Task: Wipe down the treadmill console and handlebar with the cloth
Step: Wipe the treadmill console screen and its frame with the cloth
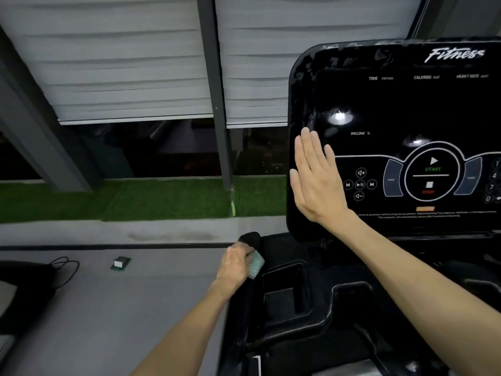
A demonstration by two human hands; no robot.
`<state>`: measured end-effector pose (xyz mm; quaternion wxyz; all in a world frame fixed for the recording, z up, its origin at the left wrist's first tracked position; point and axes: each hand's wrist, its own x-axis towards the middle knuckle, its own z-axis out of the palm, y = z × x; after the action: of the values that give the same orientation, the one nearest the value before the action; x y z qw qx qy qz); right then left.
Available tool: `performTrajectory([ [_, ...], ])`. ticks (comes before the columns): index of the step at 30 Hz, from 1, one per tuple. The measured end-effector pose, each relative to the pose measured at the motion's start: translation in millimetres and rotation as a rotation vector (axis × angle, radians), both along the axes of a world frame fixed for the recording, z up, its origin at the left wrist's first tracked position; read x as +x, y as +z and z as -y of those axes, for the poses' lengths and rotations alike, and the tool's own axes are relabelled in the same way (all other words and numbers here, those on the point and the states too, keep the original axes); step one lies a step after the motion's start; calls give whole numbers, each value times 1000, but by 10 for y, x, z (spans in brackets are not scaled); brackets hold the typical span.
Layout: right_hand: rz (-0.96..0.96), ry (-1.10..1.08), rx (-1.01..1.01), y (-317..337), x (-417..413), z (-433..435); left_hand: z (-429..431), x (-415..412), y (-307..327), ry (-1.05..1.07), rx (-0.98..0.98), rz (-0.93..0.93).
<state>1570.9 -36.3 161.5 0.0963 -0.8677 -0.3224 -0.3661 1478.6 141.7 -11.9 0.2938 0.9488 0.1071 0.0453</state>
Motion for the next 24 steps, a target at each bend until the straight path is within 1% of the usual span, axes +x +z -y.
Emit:
performTrajectory([
  [3, 38, 19, 9, -22, 35, -4, -13, 28, -62, -38, 57, -24],
  [7, 76, 7, 21, -55, 49, -33, -43, -86, -74, -175, 228, -60],
  [11, 96, -7, 20, -70, 57, -56, -55, -357, -50, -258, 147, -14],
  [20, 88, -32, -9, -40, 18, -50, 38, -1243, -179, -341, 79, -81],
  [24, 88, -41, -7, -36, -6, -53, 25, -1076, -155, -349, 103, -81],
])
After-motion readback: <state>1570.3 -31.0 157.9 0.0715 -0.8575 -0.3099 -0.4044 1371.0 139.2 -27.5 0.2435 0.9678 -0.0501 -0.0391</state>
